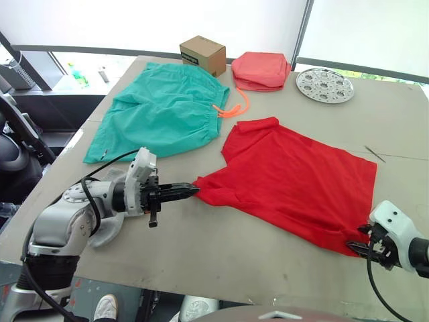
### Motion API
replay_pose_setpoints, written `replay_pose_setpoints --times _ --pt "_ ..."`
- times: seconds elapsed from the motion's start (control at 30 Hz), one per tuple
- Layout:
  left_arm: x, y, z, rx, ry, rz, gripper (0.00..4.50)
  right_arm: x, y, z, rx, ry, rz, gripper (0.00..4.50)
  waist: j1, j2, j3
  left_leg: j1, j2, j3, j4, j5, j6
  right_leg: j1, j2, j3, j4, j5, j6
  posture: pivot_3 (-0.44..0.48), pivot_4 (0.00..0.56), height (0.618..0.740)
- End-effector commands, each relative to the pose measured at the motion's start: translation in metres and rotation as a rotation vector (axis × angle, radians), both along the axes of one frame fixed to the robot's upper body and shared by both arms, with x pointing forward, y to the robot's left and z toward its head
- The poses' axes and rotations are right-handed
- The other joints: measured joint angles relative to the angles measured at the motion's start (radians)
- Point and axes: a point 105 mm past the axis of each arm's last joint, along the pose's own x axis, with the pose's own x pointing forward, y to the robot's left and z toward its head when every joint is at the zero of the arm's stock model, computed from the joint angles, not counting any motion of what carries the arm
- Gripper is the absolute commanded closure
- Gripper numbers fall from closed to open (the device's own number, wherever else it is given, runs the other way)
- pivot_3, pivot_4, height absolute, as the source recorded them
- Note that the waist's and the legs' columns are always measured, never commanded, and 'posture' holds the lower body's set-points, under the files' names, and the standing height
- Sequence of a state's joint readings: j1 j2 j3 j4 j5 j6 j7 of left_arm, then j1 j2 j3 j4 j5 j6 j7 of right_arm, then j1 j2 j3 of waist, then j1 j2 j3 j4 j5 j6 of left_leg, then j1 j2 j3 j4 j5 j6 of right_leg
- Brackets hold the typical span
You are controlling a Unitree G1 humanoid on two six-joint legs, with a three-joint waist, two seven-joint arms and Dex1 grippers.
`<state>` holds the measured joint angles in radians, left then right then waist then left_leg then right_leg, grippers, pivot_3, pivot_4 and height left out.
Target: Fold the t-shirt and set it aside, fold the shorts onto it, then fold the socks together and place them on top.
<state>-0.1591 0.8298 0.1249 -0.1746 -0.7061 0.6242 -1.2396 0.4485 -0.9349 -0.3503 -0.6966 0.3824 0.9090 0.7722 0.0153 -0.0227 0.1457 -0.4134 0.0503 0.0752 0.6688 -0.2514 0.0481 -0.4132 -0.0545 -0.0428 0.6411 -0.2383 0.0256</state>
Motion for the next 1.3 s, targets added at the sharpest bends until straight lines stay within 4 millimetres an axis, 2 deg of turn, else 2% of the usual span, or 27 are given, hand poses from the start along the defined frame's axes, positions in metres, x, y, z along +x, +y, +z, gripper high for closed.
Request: replay_pose_setpoints --times 0.03,0.1,0.2,0.3,0.37,0.5,0.67,0.8,1.0,1.1,1.23,1.3 --pt "-0.003 -0.002 0.004 0.010 -0.027 -0.014 4.50 0.003 0.002 0.004 -0.007 -0.027 0.013 1.48 0.000 0.000 0.000 0.000 0.000 0.000 0.000 0.000 0.000 0.000 0.000 0.000 0.000 0.000 0.000 0.000 0.150 0.740" --pt "-0.004 -0.002 0.004 0.009 -0.027 -0.014 4.50 0.004 0.002 0.004 -0.005 -0.030 0.011 1.48 0.000 0.000 0.000 0.000 0.000 0.000 0.000 0.000 0.000 0.000 0.000 0.000 0.000 0.000 0.000 0.000 0.150 0.740" --pt "-0.004 -0.003 0.004 0.008 -0.027 -0.013 4.50 0.005 0.003 0.004 0.001 -0.034 0.010 2.25 0.000 0.000 0.000 0.000 0.000 0.000 0.000 0.000 0.000 0.000 0.000 0.000 0.000 0.000 0.000 0.000 0.150 0.740" --pt "-0.004 -0.002 0.004 0.008 -0.029 -0.011 4.50 0.005 0.005 0.007 0.023 -0.037 0.008 3.70 0.000 0.000 0.000 0.000 0.000 0.000 0.000 0.000 0.000 0.000 0.000 0.000 0.000 0.000 0.000 0.000 0.150 0.740" --pt "-0.004 -0.002 0.004 0.009 -0.029 -0.009 4.50 0.005 0.006 0.008 0.029 -0.034 0.008 4.47 0.000 0.000 0.000 0.000 0.000 0.000 0.000 0.000 0.000 0.000 0.000 0.000 0.000 0.000 0.000 0.000 0.150 0.740" --pt "-0.004 -0.003 0.005 0.008 -0.032 -0.009 4.50 0.002 0.004 0.012 0.014 -0.035 0.012 4.47 0.000 0.000 0.000 0.000 0.000 0.000 0.000 0.000 0.000 0.000 0.000 0.000 0.000 0.000 -0.001 0.000 0.150 0.740" --pt "-0.004 -0.002 0.005 0.010 -0.036 -0.002 4.50 -0.005 0.006 0.037 0.062 -0.080 0.018 4.47 0.001 0.000 0.000 0.000 0.000 0.000 0.000 0.000 0.000 0.000 0.000 0.000 0.000 0.000 0.000 0.000 0.150 0.740" --pt "-0.002 -0.001 0.005 0.011 -0.039 0.005 4.50 -0.017 0.004 0.049 0.112 -0.081 0.015 4.47 0.002 0.000 0.000 0.000 0.000 0.000 0.000 0.000 0.000 0.000 0.000 0.000 0.000 0.000 0.000 0.000 0.150 0.740" --pt "0.001 -0.005 0.004 0.008 -0.042 -0.007 4.50 -0.016 0.001 0.051 0.135 -0.108 -0.009 4.47 0.001 0.000 0.000 0.000 0.000 0.000 0.000 0.000 0.000 0.001 0.000 0.000 0.000 0.000 0.000 0.000 0.150 0.740" --pt "0.002 -0.006 0.004 0.008 -0.046 -0.013 4.50 -0.017 0.005 0.043 0.151 -0.082 0.011 3.44 0.000 0.000 0.000 0.001 0.000 0.000 0.000 0.000 0.000 0.001 0.000 0.000 0.000 0.000 0.000 0.000 0.150 0.740" --pt "0.002 -0.006 0.005 0.012 -0.047 -0.016 4.50 -0.015 0.009 0.032 0.144 -0.069 0.001 1.50 0.000 0.000 0.000 0.000 0.000 0.000 0.000 0.000 0.000 0.000 0.000 0.000 0.000 0.001 -0.001 0.000 0.150 0.740" --pt "0.002 -0.006 0.005 0.015 -0.047 -0.016 4.50 -0.017 0.010 0.027 0.136 -0.052 0.004 1.50 0.000 0.000 0.000 0.000 0.000 0.000 0.000 0.000 0.000 0.000 0.000 0.000 0.000 0.001 -0.002 0.000 0.150 0.740"
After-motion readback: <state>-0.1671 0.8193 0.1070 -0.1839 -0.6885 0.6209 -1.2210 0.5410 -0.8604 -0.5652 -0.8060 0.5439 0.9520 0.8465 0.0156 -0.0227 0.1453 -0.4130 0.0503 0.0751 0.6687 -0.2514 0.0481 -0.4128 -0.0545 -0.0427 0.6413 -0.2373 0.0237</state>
